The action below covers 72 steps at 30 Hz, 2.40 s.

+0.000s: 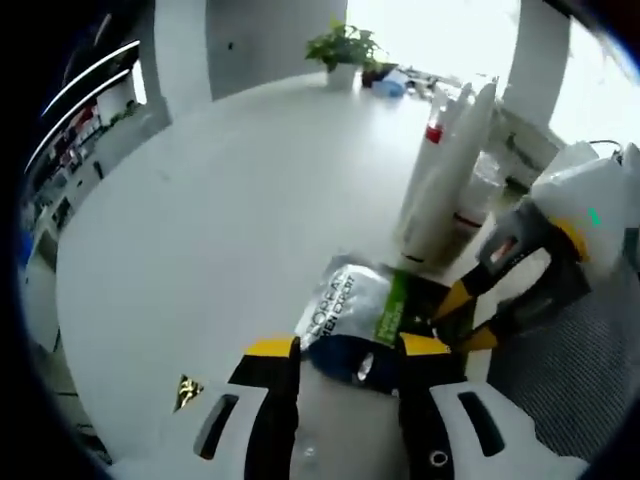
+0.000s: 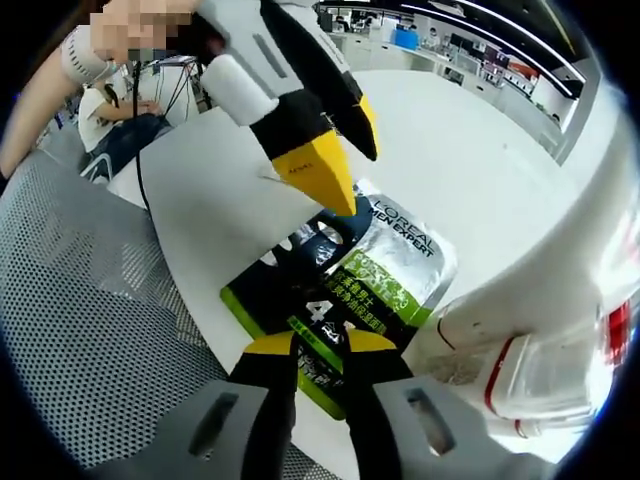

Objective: Arrange the skincare products in the storage area until every visible bottle or jar stands upright without overlapping.

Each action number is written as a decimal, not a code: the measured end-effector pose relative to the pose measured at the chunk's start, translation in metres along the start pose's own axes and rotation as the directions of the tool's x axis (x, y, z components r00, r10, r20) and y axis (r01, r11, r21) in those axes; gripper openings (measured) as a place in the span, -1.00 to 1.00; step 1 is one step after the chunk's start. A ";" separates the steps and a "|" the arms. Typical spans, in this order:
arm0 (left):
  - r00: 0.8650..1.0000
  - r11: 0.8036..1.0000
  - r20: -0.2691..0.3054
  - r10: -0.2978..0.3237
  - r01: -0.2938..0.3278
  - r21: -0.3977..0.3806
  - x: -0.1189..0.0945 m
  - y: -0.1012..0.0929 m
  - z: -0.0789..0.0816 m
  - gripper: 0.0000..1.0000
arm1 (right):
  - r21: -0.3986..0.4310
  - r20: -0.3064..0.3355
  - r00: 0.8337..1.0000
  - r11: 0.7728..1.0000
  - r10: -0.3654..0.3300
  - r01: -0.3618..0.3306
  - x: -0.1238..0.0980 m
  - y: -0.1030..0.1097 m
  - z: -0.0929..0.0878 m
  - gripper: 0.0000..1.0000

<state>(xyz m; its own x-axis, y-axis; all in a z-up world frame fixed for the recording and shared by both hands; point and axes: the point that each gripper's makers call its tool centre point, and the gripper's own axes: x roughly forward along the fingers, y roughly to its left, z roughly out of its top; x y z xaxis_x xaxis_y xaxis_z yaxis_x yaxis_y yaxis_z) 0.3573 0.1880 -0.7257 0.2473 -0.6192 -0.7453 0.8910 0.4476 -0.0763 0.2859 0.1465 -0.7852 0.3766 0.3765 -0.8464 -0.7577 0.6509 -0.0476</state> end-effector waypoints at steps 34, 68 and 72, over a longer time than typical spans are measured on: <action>0.973 0.981 0.170 0.157 -0.133 -0.143 -0.086 -0.050 -0.010 0.02 | 0.000 0.011 1.000 1.000 0.008 -0.008 0.000 0.000 0.000 -0.64; 0.941 0.956 0.238 0.242 -0.189 -0.227 -0.124 -0.059 -0.011 0.29 | 0.011 0.382 0.923 0.999 -0.042 0.041 -0.130 -0.006 0.057 -0.30; 0.938 0.952 0.242 0.248 -0.190 -0.238 -0.125 -0.056 -0.010 0.30 | 0.014 0.401 0.913 0.997 -0.074 0.075 -0.145 -0.012 0.056 -0.07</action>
<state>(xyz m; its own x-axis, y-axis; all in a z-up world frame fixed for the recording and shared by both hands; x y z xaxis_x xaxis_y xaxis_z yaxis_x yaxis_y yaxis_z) 0.2730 0.2472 -0.6349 0.5453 -0.6260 -0.5575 0.7107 0.6979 -0.0886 0.2703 0.1212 -0.6320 0.6137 0.5600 -0.5566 -0.7198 0.6865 -0.1029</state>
